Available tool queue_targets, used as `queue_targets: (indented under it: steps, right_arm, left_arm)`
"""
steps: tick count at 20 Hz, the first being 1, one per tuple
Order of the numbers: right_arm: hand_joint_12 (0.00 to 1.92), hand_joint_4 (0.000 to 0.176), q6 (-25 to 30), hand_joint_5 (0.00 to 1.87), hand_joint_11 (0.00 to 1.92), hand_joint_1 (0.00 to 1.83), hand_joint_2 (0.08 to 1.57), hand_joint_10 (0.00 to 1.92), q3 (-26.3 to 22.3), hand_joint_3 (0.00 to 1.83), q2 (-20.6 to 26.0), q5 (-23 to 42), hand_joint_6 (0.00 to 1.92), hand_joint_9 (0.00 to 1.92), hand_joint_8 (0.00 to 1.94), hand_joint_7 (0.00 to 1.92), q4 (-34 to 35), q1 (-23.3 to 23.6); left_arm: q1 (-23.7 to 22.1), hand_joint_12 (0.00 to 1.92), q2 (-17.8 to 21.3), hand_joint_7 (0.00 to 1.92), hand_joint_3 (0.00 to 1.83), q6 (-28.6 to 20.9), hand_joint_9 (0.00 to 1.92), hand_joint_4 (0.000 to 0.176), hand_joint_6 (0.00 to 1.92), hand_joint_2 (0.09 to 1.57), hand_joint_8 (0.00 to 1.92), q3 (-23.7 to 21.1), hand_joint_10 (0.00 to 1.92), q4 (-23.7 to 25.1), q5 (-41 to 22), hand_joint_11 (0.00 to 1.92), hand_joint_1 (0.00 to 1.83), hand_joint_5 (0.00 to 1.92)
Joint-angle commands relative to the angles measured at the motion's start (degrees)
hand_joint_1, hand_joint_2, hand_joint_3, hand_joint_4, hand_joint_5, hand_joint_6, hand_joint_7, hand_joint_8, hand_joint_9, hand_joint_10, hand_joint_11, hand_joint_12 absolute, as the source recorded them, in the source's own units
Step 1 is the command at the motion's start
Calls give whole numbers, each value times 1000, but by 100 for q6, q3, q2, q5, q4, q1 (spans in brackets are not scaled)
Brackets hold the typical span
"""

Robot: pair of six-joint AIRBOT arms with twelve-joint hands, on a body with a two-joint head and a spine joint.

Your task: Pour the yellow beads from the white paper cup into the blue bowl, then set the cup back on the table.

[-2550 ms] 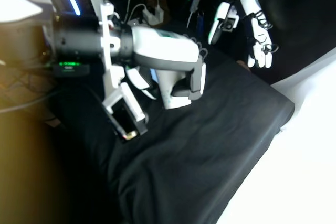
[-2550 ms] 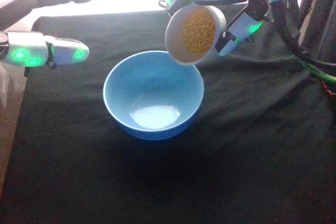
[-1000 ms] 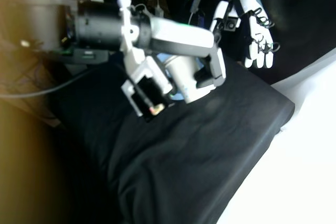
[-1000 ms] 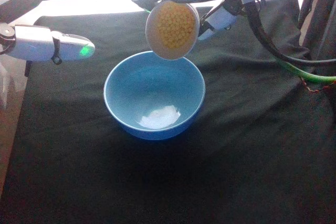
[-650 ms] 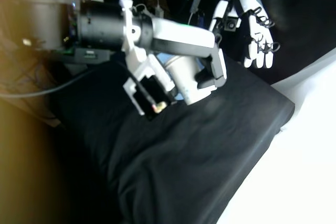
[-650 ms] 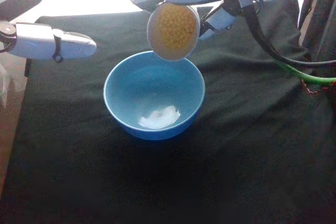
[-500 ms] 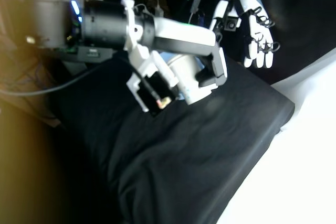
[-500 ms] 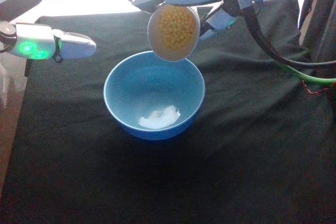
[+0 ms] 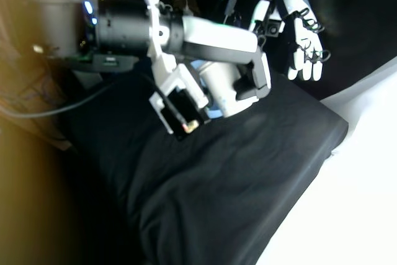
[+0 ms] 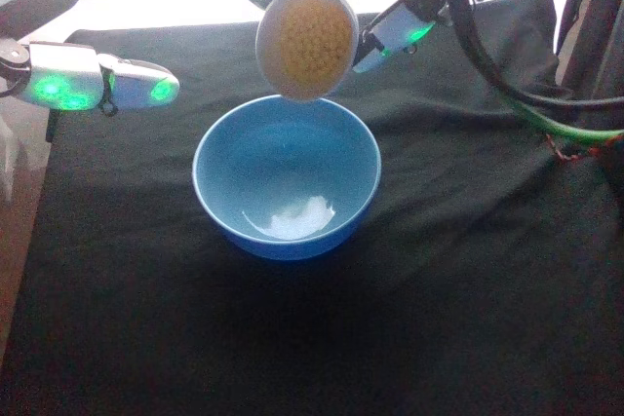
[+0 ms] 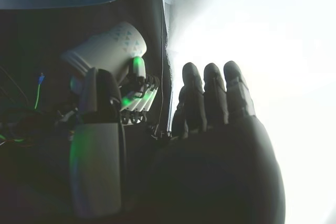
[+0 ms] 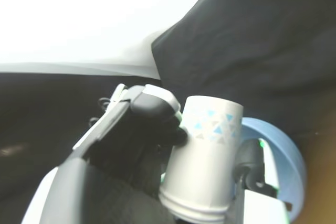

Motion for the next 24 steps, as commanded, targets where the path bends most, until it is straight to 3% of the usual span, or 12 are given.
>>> queue_targets:
  steps: [1,13,20,24]
  right_arm:
    - [1921,0,-44,399,981,1106,1071,1921,58,762,42,-140,1846,800,1941,698,326,101]
    - [1921,0,-43,399,981,1106,1070,1921,578,762,317,64,1846,800,1941,698,2045,-63]
    - [1921,0,-43,399,981,1106,1070,1921,435,762,267,95,1846,800,1941,698,1698,-64]
    - [1921,0,-44,399,981,1106,1070,1921,273,762,74,50,1846,800,1941,698,925,-62]
  left_arm:
    - [-95,260,-41,389,3,-60,215,0,0,1067,1,46,7,-189,-592,16,922,111]
    - [-85,249,-64,399,0,-65,192,0,0,1055,0,52,1,-232,-557,0,900,124]
    - [-85,214,-77,375,1,-64,178,0,1,1073,0,58,1,-216,-506,0,900,112]
    - [-86,246,-90,388,1,-64,185,0,0,1073,0,62,0,-179,-467,0,890,113]
